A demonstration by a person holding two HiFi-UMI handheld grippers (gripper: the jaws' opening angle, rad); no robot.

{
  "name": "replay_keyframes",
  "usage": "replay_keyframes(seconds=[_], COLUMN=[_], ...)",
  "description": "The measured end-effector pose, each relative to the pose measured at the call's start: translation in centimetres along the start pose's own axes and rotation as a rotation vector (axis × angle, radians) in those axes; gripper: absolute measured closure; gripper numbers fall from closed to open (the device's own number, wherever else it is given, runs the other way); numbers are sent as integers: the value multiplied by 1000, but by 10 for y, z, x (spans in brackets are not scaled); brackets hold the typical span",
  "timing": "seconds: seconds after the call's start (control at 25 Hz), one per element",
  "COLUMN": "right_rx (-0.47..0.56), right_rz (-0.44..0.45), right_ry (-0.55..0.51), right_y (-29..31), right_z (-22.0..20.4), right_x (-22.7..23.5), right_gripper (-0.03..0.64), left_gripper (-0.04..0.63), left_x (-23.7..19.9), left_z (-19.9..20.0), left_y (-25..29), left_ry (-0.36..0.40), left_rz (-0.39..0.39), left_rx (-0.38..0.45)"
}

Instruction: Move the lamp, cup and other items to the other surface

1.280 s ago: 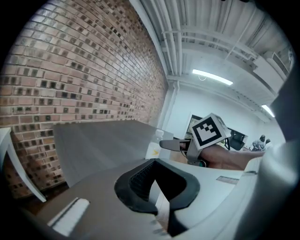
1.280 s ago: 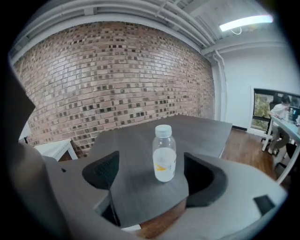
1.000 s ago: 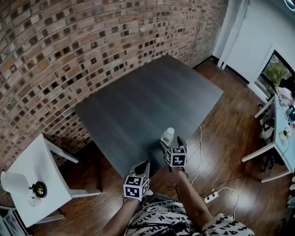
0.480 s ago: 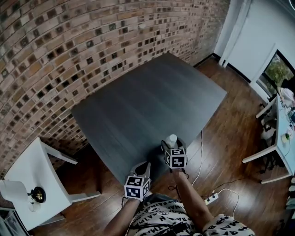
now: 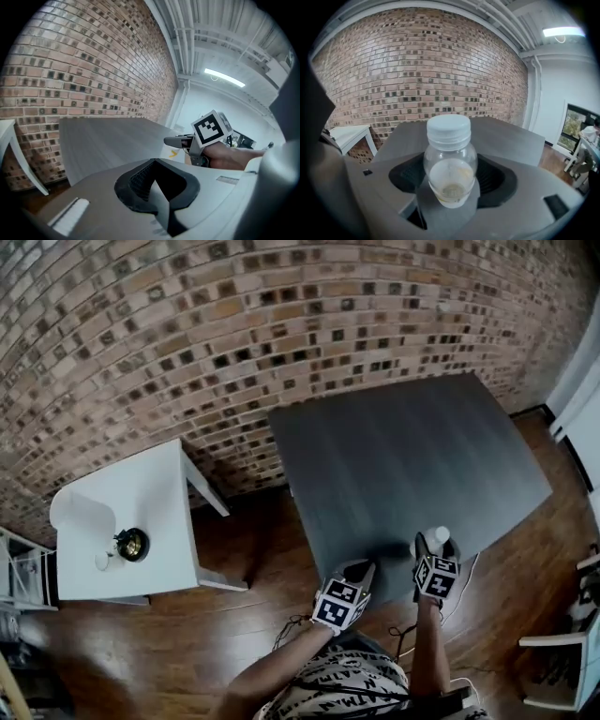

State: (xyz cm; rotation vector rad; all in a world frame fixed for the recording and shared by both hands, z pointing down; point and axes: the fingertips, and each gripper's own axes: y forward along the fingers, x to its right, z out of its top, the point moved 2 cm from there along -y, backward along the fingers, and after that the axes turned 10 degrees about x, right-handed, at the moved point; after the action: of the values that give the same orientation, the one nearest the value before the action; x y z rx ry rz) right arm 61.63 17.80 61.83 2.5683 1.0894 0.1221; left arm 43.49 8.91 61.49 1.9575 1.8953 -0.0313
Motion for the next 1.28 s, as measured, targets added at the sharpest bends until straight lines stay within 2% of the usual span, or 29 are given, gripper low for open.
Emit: replay_keyframes(seconds=[0.12, 0.32, 0.56, 0.88, 1.08, 1.28], right_rx=[14, 38, 72, 84, 104, 114], right_rz=[75, 175, 342, 578, 726, 862], right_ry=[-26, -72, -156, -231, -289, -318], right_y=[0, -24, -66, -118, -123, -94], right_z=[17, 33, 47, 38, 43, 41], right_x=[-56, -141, -269, -431, -534, -628], right_gripper=[288, 288, 288, 288, 288, 288], left_gripper=[594, 594, 594, 594, 594, 594], left_x=[-33, -61, -99, -149, -186, -236], left_z=[10, 20, 10, -13, -28, -33], left_y=[-44, -127, -239, -389, -452, -490], left_ry=[-18, -26, -41, -77, -129, -171], left_rz=[75, 158, 283, 458, 582, 715], left_rx=[27, 66, 109, 162, 207, 234])
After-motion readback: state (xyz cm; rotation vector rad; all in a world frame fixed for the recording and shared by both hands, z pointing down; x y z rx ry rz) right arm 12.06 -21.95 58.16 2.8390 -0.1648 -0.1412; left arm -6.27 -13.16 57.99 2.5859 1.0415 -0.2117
